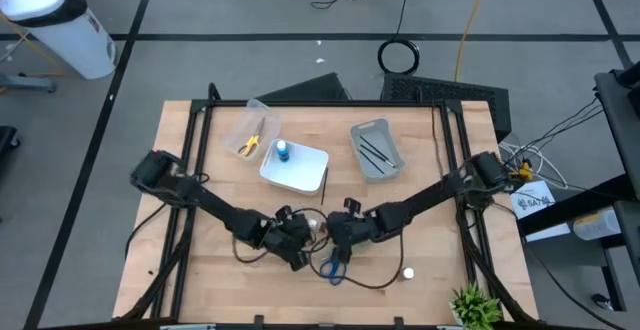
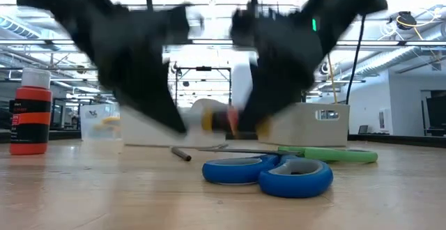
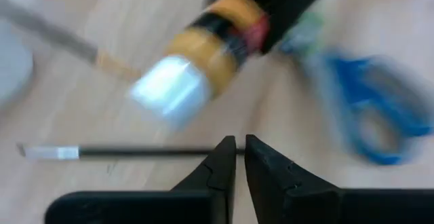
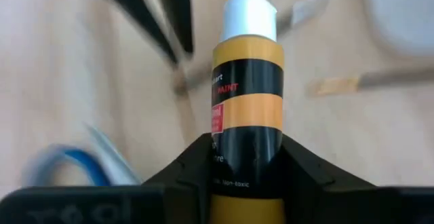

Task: Pick & Place Paint Supplies
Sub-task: Put the yellow paint bottle into the white bin

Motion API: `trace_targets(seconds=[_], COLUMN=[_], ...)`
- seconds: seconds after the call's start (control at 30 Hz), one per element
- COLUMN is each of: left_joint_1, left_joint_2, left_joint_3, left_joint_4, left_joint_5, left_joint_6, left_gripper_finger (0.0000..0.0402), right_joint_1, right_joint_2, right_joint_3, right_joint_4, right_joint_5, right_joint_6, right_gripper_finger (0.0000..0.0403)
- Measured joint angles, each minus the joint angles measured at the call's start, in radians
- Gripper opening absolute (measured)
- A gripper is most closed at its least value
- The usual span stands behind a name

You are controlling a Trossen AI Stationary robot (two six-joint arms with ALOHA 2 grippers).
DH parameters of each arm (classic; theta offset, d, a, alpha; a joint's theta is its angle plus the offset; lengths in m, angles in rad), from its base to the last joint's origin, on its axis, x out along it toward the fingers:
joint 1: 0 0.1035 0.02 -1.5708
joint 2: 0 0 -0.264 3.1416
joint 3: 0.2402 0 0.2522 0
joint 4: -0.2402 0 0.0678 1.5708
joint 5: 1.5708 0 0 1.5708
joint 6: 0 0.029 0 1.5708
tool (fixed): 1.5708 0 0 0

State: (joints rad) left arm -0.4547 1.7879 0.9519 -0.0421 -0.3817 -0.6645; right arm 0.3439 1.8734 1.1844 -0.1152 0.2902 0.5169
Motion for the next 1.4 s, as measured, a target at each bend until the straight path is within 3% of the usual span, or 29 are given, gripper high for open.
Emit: trace_targets(seconds=[0.1, 0.23, 0.33, 0.4, 0.47, 0.6, 0.7, 0.83, 1.07, 1.17, 1.4], left_joint_1=[-0.024, -0.087, -0.138, -0.146, -0.133, -0.047, 0.034, 0.111, 0.204, 0.236, 0.366], left_joint_2=[-0.131, -0.338, -0.479, -0.56, -0.64, -0.754, -0.832, -0.986, -1.18, -1.204, -1.186], left_joint_3=[0.0, -0.002, -0.063, -0.15, -0.271, -0.533, -0.673, -0.758, -0.767, -0.767, -0.767], left_joint_4=[-0.051, -0.105, -0.048, 0.091, 0.274, 0.634, 0.778, 0.801, 0.55, 0.465, 0.43], left_joint_5=[-0.052, -0.292, -0.5, -0.544, -0.485, -0.177, -0.128, -0.133, -0.143, -0.142, -0.109], left_joint_6=[0.082, 0.239, 0.387, 0.519, 0.636, 0.733, 0.691, 0.639, 0.564, 0.542, 0.451], left_gripper_finger=[0.0042, 0.0042, 0.0042, 0.0042, 0.0042, 0.0042, 0.0042, 0.0042, 0.0042, 0.0042, 0.005], right_joint_1=[0.015, 0.065, 0.115, 0.149, 0.174, 0.193, 0.173, 0.131, -0.031, -0.157, -0.493], right_joint_2=[-0.099, -0.238, -0.346, -0.416, -0.478, -0.597, -0.684, -0.839, -1.102, -1.164, -1.084], right_joint_3=[0.0, -0.022, -0.059, -0.105, -0.156, -0.286, -0.388, -0.514, -0.72, -0.826, -0.976], right_joint_4=[-0.058, -0.115, -0.145, -0.151, -0.141, -0.135, -0.142, -0.131, 0.077, 0.285, 0.735], right_joint_5=[0.06, 0.2, 0.35, 0.453, 0.527, 0.602, 0.603, 0.604, 0.643, 0.556, -0.137], right_joint_6=[-0.03, -0.069, -0.082, -0.087, -0.091, -0.084, -0.065, -0.052, -0.234, -0.328, -0.337], right_gripper_finger=[0.0107, 0.0107, 0.0107, 0.0107, 0.0107, 0.0107, 0.0107, 0.0107, 0.0107, 0.0107, 0.0107])
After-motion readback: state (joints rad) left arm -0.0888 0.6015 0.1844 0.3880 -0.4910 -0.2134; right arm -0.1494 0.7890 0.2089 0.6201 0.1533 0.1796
